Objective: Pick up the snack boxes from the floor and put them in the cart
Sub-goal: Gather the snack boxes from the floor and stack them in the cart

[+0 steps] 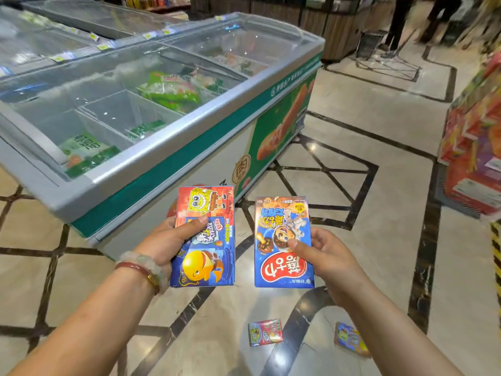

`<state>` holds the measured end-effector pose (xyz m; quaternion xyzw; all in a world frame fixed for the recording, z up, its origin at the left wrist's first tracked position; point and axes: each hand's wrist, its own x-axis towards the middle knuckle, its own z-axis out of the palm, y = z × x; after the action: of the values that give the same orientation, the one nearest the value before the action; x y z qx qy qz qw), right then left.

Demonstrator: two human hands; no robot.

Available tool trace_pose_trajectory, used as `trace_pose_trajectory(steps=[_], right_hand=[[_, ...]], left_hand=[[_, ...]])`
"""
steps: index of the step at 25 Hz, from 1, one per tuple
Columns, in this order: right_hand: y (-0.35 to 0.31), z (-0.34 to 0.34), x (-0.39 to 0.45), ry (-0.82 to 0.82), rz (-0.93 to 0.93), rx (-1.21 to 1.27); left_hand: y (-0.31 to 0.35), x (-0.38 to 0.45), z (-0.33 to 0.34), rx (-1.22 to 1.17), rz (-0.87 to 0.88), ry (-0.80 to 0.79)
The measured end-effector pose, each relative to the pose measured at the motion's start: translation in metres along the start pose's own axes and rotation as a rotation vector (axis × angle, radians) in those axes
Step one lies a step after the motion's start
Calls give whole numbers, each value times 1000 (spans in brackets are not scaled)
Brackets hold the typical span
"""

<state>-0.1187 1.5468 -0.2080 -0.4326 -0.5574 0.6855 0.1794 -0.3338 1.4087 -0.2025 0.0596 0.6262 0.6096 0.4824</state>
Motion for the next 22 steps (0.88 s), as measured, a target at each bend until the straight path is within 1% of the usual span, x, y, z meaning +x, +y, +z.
trace_pose_trajectory(steps=[2,4,10,13,16,22], right_hand=[[-6,0,-12,18,-6,11],[-8,0,-30,67,-8,28],[6,19,-99,303,6,129],[27,37,-132,468,18,164],[49,52,-170,623,12,252],[93,57,-277,971,-40,418]], left_hand=[[2,-7,6,21,10,-18],[4,-13,9,66,4,-68],[9,-30,6,269,-31,-295],[6,-39,6,330,-48,-427],[-5,-48,13,395,-68,-521],[-50,-100,65,564,-101,-822]])
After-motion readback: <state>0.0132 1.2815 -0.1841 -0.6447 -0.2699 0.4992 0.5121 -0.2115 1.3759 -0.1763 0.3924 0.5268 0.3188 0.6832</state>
